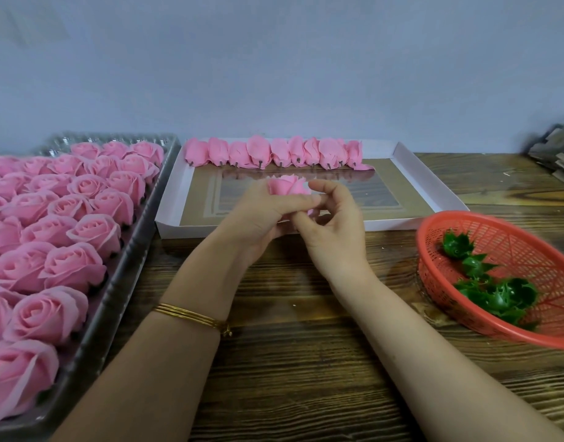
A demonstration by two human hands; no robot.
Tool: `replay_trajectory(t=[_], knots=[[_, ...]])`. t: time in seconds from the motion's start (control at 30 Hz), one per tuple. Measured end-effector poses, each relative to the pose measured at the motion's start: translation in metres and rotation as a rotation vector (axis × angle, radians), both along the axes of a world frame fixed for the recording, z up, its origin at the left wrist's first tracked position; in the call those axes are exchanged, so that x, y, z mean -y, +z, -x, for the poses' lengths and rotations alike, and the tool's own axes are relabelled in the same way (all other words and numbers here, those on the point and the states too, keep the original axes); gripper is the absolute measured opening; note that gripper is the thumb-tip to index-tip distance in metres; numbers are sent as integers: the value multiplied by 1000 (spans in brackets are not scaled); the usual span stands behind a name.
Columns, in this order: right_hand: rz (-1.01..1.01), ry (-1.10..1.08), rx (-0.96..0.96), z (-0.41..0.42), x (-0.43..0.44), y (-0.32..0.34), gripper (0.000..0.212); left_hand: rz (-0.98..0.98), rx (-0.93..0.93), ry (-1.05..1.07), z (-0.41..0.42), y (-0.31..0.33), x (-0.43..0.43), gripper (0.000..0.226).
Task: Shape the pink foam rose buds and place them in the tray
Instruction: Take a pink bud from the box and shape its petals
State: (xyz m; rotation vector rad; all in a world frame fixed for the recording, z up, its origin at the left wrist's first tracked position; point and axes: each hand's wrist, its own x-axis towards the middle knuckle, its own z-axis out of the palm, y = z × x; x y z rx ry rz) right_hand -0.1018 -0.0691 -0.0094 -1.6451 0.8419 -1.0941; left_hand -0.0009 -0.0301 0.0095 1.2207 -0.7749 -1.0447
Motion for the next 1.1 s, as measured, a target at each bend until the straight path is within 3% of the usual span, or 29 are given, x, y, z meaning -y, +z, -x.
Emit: replay_trajectory(t=[0.13,0.27,0.53,0.8,0.9,1.1], knots=[[-2,21,-50,3,1,-4,44,-13,-18,40,3,-1,2,40],[102,-15,-128,6,0,-4,32,-15,-25,51,5,-3,3,25],[219,12,-104,8,3,-11,18,29,-26,79,6,-7,6,21],[134,23,-37,8,1,-7,38,23,-89,154,8,-11,10,40],[157,90,24,12,-2,0,50,8,-30,144,8,-12,9,35],[163,138,-17,12,-6,6,36,63,243,21,14,-8,5,39]])
